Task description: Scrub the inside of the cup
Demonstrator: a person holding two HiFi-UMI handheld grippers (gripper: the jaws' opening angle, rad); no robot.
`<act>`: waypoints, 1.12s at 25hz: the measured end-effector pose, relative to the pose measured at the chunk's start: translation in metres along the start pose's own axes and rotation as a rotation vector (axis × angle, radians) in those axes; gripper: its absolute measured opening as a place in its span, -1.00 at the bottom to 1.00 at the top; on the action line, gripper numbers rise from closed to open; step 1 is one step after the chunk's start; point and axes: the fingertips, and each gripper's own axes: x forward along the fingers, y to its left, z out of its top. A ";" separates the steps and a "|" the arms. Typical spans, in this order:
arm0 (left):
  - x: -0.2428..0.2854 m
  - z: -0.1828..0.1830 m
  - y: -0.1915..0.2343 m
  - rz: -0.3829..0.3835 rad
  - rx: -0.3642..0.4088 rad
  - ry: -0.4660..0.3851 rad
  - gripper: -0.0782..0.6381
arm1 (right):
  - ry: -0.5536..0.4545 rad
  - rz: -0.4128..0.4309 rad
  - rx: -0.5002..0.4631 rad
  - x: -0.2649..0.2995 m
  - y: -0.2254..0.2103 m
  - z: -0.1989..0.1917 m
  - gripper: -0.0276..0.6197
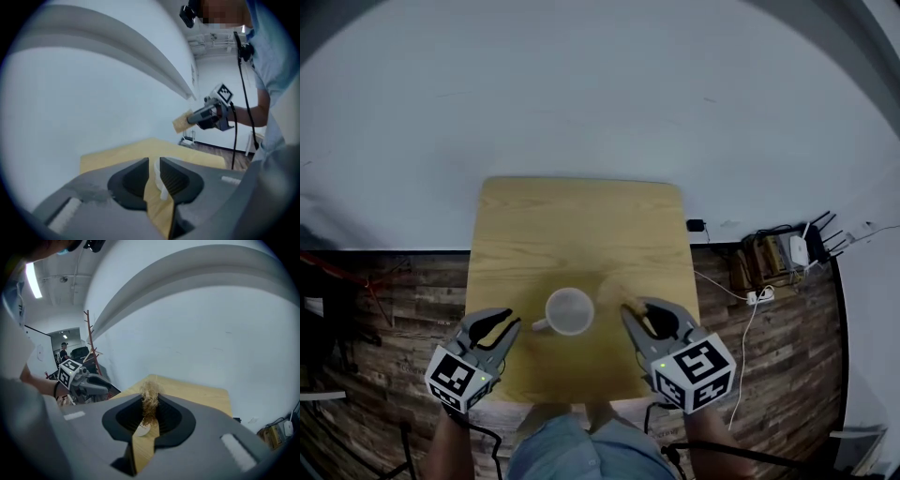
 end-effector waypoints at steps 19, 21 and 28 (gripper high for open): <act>-0.019 0.165 -0.008 0.443 -0.044 -0.306 -0.72 | -0.302 -0.013 -0.149 -0.014 0.028 0.095 -0.73; -0.017 0.170 -0.011 0.437 -0.036 -0.317 -0.72 | -0.310 -0.014 -0.161 -0.016 0.028 0.099 -0.73; -0.013 0.172 -0.015 0.435 -0.064 -0.313 -0.72 | -0.312 -0.025 -0.166 -0.016 0.026 0.101 -0.73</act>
